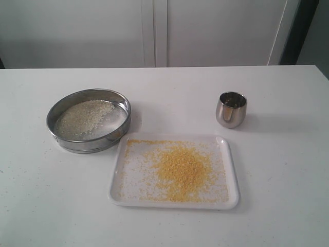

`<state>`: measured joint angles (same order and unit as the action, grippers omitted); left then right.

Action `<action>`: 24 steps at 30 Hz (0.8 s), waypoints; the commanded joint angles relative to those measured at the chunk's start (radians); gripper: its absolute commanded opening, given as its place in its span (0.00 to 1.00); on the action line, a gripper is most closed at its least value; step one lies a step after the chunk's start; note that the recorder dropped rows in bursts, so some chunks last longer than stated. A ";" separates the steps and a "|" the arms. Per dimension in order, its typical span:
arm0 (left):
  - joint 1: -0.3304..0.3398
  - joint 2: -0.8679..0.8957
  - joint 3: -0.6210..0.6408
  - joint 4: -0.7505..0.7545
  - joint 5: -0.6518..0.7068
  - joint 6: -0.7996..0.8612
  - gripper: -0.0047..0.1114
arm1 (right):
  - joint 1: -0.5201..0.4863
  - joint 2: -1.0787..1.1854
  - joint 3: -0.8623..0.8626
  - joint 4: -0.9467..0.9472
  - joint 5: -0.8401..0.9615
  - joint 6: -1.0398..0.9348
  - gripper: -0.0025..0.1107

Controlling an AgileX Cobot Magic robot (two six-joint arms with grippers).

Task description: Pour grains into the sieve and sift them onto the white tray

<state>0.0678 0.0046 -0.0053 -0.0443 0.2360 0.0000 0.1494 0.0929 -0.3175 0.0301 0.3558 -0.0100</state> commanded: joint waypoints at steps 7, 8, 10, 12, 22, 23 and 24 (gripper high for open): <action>0.001 -0.005 0.005 -0.007 -0.004 0.000 0.04 | -0.001 -0.093 0.149 0.007 -0.021 -0.011 0.02; 0.001 -0.005 0.005 -0.007 -0.004 0.000 0.04 | -0.001 -0.093 0.165 0.007 -0.021 -0.011 0.02; 0.001 -0.005 0.005 -0.007 -0.004 0.000 0.04 | -0.001 -0.093 0.192 0.007 -0.021 -0.011 0.02; 0.001 -0.005 0.005 -0.007 -0.004 0.000 0.04 | -0.001 -0.093 0.210 0.007 -0.021 -0.011 0.02; 0.001 -0.005 0.005 -0.007 -0.004 0.000 0.04 | -0.001 -0.093 0.281 0.004 -0.068 -0.011 0.02; 0.001 -0.005 0.005 -0.007 -0.004 0.000 0.04 | -0.001 -0.093 0.286 0.004 -0.073 -0.011 0.02; 0.001 -0.005 0.005 -0.007 -0.004 0.000 0.04 | -0.001 -0.093 0.288 0.004 -0.073 -0.011 0.02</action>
<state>0.0678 0.0046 -0.0053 -0.0443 0.2319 0.0000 0.1494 0.0048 -0.0459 0.0397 0.3010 -0.0100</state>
